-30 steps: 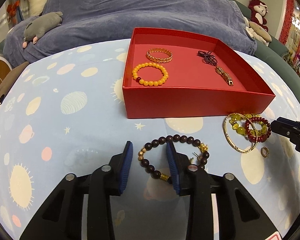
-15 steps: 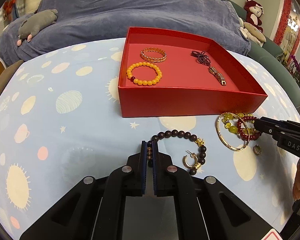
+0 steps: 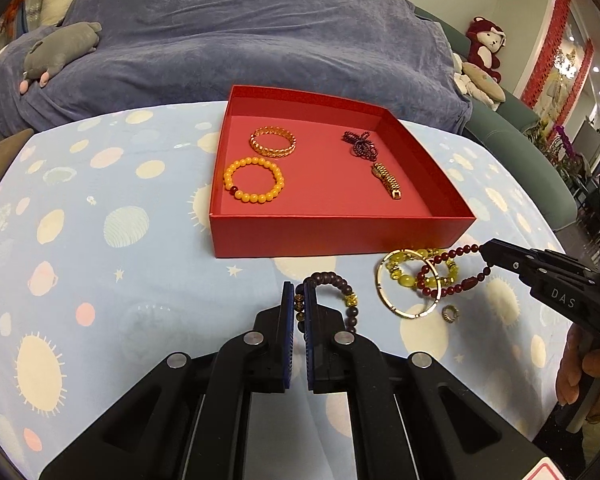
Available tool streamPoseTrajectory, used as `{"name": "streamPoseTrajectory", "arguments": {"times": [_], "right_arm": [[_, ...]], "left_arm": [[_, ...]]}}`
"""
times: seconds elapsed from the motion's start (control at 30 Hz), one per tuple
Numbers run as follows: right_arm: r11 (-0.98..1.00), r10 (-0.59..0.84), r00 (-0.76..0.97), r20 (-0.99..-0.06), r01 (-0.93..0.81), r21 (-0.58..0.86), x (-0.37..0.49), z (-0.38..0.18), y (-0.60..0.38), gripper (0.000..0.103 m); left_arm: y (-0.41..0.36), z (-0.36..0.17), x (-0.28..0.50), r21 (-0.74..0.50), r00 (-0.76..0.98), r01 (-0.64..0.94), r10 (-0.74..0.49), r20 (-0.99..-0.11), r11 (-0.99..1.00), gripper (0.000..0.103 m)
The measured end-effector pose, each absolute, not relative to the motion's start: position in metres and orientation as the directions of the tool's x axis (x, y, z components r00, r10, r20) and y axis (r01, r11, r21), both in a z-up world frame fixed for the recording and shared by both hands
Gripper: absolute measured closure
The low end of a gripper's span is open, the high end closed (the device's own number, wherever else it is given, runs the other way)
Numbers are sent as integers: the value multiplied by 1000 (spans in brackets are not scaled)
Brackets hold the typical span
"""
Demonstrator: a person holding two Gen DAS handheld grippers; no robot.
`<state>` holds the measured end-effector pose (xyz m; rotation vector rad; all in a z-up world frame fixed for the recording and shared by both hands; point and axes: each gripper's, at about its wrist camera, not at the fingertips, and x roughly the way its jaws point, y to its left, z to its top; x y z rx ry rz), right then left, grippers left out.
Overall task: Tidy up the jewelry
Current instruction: 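Grasp the dark bead bracelet with the left tool while the right grasps the red-and-yellow bead bracelet, then carry both bracelets into the red box and open both tools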
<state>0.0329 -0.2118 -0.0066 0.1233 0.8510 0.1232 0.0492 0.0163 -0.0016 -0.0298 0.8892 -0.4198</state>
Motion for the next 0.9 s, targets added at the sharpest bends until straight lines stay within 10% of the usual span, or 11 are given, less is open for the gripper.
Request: {"name": "streamPoseTrajectory", "arguments": {"times": [0.9], "right_arm": [[983,158,765,-624,-61,173,96,72,-203,95]], "left_arm": [[-12,67,109,-252,621,391,-456,-638,885,100]]}}
